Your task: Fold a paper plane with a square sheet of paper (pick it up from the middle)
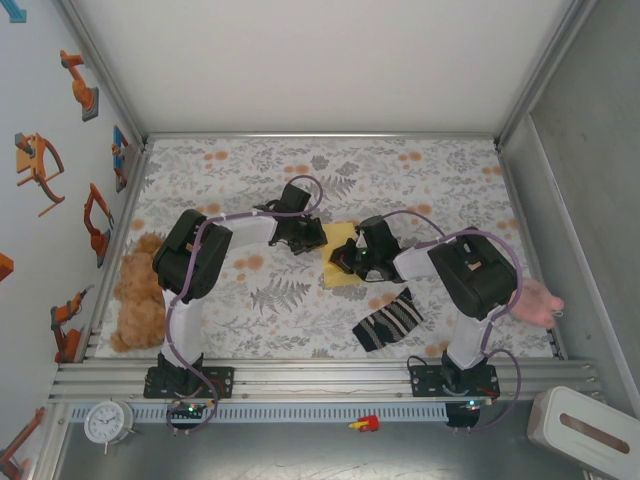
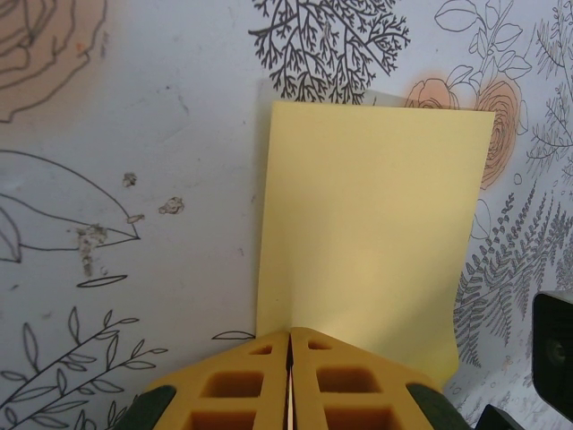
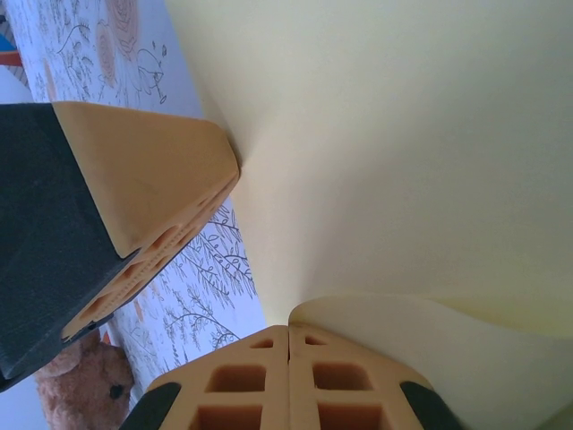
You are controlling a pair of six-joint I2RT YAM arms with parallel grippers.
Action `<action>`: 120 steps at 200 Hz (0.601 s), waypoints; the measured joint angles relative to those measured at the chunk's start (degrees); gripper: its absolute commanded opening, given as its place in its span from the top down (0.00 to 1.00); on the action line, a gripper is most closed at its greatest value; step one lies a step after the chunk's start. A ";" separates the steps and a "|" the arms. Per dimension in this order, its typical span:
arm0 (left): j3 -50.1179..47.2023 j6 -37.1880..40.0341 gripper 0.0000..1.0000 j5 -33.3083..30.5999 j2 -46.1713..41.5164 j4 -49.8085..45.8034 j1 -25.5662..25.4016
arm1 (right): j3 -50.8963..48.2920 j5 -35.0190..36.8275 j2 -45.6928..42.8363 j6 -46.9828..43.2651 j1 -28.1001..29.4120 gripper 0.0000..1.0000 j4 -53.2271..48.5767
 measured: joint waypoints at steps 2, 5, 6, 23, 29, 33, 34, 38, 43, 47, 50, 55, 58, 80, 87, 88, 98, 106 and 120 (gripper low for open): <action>0.00 -0.02 0.90 0.00 0.00 0.00 0.00 | 0.00 -0.04 0.00 0.00 0.00 1.00 0.00; 0.00 -0.02 0.90 0.00 0.00 0.02 0.00 | 0.00 -0.11 0.02 0.00 0.00 1.00 0.00; 0.00 -0.02 0.90 0.00 0.00 0.02 0.00 | 0.00 -0.11 0.02 0.00 0.00 1.00 0.02; 0.00 -0.02 0.90 0.00 0.00 0.00 0.00 | 0.00 -0.11 0.11 0.04 0.00 1.00 0.00; 0.00 -0.02 0.90 0.00 0.00 0.00 0.00 | 0.00 -0.11 0.11 0.13 0.00 1.00 0.00; 0.00 -0.02 0.90 0.00 0.00 0.02 0.00 | -0.02 -0.11 0.11 0.15 0.00 1.00 0.00; 0.00 -0.02 0.90 0.00 0.00 0.00 0.00 | -0.02 -0.11 0.11 0.15 0.00 1.00 0.00; 0.00 -0.02 0.90 0.00 0.00 0.00 0.00 | -0.04 -0.11 0.11 0.15 0.00 1.00 0.00; 0.00 -0.04 0.90 0.00 0.00 0.00 0.00 | -0.04 -0.11 0.11 0.15 0.00 1.00 0.00; 0.00 -0.04 0.90 0.00 0.00 0.02 0.00 | -0.04 -0.09 0.11 0.15 0.00 1.00 -0.02; 0.00 -0.04 0.90 0.00 0.00 0.02 0.00 | -0.04 -0.09 0.11 0.15 0.00 1.00 -0.02; 0.00 -0.07 0.90 0.00 0.00 0.00 0.00 | -0.04 -0.09 0.11 0.15 0.00 1.00 -0.02; 0.00 -0.09 0.90 0.00 0.00 0.00 0.00 | -0.04 -0.09 0.11 0.15 0.00 1.00 -0.02; 0.00 -0.28 0.90 -0.02 0.00 0.00 0.00 | -0.04 -0.09 0.17 0.17 0.00 1.00 -0.02; 0.00 -0.39 0.90 -0.02 0.00 0.02 0.00 | -0.04 -0.09 0.22 0.22 0.00 1.00 -0.02; 0.00 -0.39 0.90 -0.02 0.00 0.00 0.00 | -0.04 -0.11 0.22 0.22 0.00 1.00 -0.02; 0.00 -0.42 0.90 -0.07 0.00 0.00 0.00 | -0.04 -0.09 0.24 0.39 0.00 1.00 -0.02; 0.00 -0.44 0.90 -0.13 0.00 0.00 -0.02 | -0.04 -0.04 0.24 0.59 0.00 1.00 -0.02; 0.00 -0.46 0.89 -0.20 -0.04 -0.02 0.00 | -0.04 0.09 0.24 0.66 0.00 1.00 -0.04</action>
